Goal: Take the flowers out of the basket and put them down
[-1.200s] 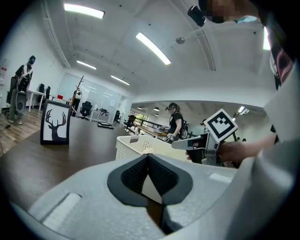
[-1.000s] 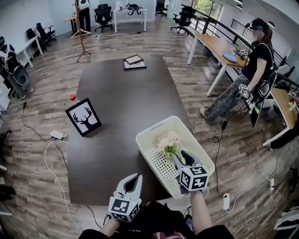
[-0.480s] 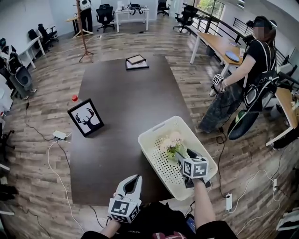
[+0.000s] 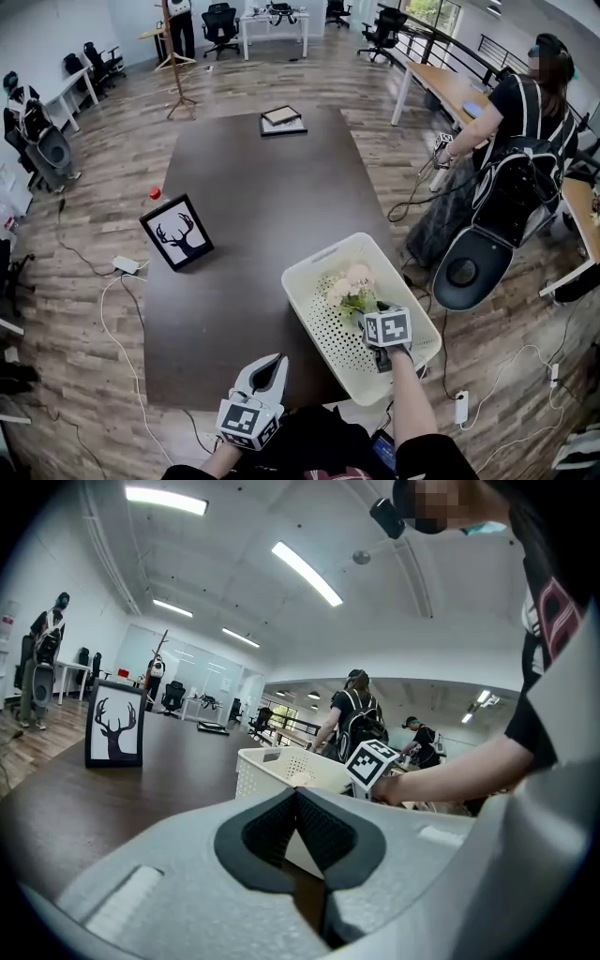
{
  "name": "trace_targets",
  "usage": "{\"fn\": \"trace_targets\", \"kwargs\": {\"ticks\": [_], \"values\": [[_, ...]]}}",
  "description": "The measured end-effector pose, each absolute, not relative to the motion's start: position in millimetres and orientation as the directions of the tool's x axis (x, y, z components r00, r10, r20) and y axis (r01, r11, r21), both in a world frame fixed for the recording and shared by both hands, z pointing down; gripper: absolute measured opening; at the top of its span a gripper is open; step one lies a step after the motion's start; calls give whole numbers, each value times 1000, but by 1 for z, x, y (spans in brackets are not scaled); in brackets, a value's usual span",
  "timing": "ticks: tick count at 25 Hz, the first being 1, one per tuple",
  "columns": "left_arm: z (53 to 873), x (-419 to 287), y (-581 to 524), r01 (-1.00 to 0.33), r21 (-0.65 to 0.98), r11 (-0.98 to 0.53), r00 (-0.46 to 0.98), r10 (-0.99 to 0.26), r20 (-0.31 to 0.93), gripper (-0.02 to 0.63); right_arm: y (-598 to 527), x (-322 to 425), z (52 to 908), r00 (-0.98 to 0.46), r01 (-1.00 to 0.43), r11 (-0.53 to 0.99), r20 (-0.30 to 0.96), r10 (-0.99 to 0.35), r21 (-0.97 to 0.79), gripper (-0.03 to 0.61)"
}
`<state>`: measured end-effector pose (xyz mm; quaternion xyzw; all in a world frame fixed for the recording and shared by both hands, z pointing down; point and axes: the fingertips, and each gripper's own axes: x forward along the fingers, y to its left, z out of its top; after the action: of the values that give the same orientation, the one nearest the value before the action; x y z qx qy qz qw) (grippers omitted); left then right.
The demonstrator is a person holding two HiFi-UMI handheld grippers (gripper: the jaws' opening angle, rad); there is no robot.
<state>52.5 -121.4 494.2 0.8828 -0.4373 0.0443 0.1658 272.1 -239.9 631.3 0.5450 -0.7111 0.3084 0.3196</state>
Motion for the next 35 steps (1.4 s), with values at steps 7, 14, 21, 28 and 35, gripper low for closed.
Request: {"fn": "trace_targets", "kwargs": {"ticks": [7, 14, 21, 28, 35], "values": [[497, 43, -125, -797, 262, -545, 599, -768, 227, 9, -232, 274, 664, -202, -976, 176, 848, -491, -130, 316], [499, 38, -127, -816, 256, -518, 573, -782, 246, 9, -233, 281, 665, -146, -985, 160, 837, -527, -71, 268], [502, 43, -128, -803, 249, -542, 594, -764, 251, 9, -234, 285, 665, -108, -991, 120, 833, -542, -50, 233], [498, 48, -126, -781, 246, -574, 623, -743, 243, 9, -234, 283, 663, -74, -993, 121, 842, -534, -10, 139], [497, 45, -123, -784, 245, -570, 619, -747, 243, 9, -234, 278, 663, -100, -989, 147, 840, -533, -24, 79]]}}
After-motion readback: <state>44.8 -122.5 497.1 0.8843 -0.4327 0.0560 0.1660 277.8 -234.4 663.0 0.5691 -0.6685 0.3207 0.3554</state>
